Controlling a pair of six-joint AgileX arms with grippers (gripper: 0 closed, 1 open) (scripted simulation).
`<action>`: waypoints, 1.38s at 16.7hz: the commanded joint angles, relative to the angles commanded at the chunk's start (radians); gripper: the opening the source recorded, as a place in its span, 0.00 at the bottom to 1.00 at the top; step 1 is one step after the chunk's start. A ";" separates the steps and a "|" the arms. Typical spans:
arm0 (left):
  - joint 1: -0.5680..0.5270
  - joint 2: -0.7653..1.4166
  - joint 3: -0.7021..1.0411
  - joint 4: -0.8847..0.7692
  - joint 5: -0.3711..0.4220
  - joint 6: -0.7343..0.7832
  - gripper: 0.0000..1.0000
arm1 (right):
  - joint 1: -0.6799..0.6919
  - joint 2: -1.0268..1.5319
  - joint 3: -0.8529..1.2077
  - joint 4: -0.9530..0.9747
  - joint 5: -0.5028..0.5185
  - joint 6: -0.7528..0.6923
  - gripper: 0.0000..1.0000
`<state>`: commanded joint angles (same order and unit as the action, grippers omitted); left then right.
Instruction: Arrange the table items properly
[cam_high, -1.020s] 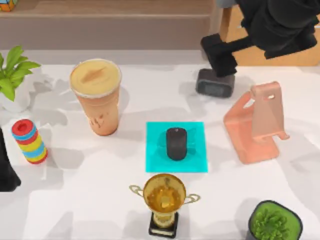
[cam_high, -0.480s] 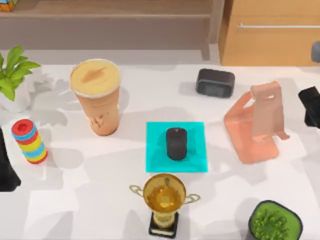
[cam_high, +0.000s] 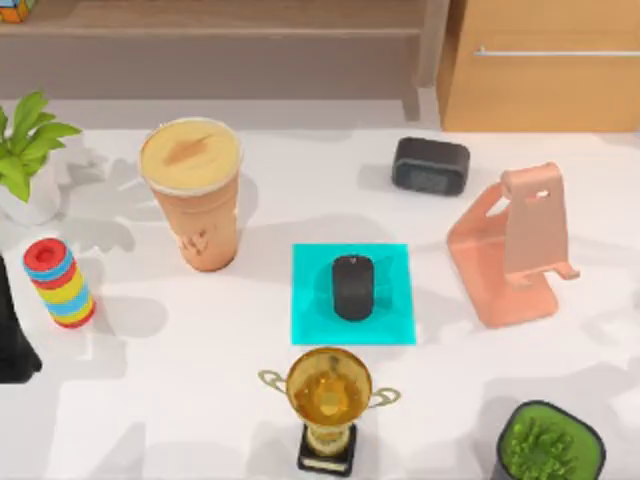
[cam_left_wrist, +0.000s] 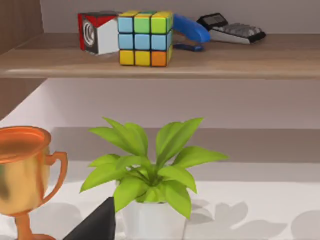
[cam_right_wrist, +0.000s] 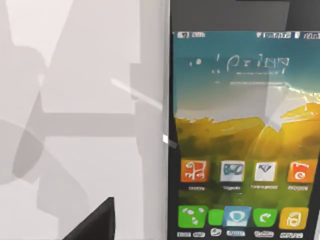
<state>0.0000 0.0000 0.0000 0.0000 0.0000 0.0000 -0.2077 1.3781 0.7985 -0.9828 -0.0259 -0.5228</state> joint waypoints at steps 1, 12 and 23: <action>0.000 0.000 0.000 0.000 0.000 0.000 1.00 | -0.010 -0.009 -0.012 0.005 0.006 -0.011 1.00; 0.000 0.000 0.000 0.000 0.000 0.000 1.00 | -0.007 0.059 -0.085 0.147 0.008 -0.006 1.00; 0.000 0.000 0.000 0.000 0.000 0.000 1.00 | -0.003 0.155 -0.191 0.349 0.007 -0.001 0.92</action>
<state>0.0000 0.0000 0.0000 0.0000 0.0000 0.0000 -0.2107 1.5330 0.6071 -0.6334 -0.0186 -0.5238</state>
